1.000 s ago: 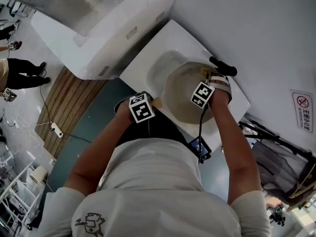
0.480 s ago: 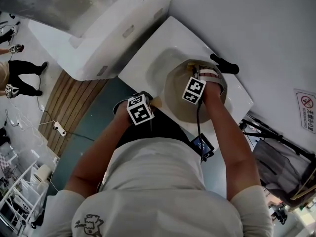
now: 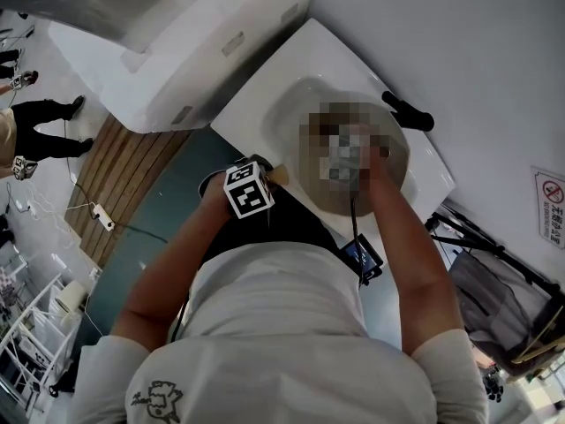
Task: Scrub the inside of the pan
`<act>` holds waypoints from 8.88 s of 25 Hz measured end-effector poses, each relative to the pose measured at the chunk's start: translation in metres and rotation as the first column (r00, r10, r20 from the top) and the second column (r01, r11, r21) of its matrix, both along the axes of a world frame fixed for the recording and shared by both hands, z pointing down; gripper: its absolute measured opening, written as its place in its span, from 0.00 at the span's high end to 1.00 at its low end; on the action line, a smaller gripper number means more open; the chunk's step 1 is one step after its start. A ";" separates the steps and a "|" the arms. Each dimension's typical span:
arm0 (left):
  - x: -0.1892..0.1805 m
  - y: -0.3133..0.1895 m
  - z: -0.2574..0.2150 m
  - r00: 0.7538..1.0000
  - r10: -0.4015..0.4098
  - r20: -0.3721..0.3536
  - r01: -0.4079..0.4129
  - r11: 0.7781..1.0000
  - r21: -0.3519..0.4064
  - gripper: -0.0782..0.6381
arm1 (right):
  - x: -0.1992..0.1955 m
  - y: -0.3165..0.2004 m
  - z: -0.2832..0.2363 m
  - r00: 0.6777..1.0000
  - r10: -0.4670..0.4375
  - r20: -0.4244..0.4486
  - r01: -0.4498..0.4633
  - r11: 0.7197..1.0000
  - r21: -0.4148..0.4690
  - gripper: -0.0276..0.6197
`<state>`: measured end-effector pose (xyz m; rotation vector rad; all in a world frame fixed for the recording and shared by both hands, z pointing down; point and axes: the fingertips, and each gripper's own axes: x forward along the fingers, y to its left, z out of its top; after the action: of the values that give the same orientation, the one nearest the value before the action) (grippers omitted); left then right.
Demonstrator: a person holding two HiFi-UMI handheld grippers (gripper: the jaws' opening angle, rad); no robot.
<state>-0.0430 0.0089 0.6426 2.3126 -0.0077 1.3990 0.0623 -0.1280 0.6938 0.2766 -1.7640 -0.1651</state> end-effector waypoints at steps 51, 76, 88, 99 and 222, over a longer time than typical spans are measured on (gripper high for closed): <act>-0.001 0.004 0.000 0.998 -0.051 -0.032 0.049 0.998 -0.045 0.67 | 0.168 0.137 -0.027 0.597 -0.132 -0.791 -0.588 0.599 -0.543 0.88; 0.001 0.000 0.004 0.998 -0.057 -0.038 0.058 0.998 0.016 0.66 | 0.044 0.003 0.017 0.968 0.193 -0.161 -0.208 0.975 -0.078 0.89; 0.000 0.001 0.003 0.997 -0.070 -0.031 0.071 0.997 0.010 0.66 | -0.004 0.061 0.014 0.980 0.195 0.028 -0.177 0.934 -0.309 0.89; 0.000 0.002 0.002 0.997 -0.067 -0.029 0.067 0.998 0.006 0.66 | 0.001 0.138 0.004 0.988 0.157 -0.007 -0.129 0.781 -0.611 0.89; 0.008 0.000 -0.033 0.998 0.014 -0.065 -0.008 0.995 0.102 0.67 | 0.046 0.122 -0.032 0.909 0.416 -0.027 -0.410 0.881 -0.236 0.89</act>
<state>-0.0350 0.0091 0.6091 2.4444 -0.0478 1.3567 0.1078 -0.0060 0.6616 0.4753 -1.6878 0.3586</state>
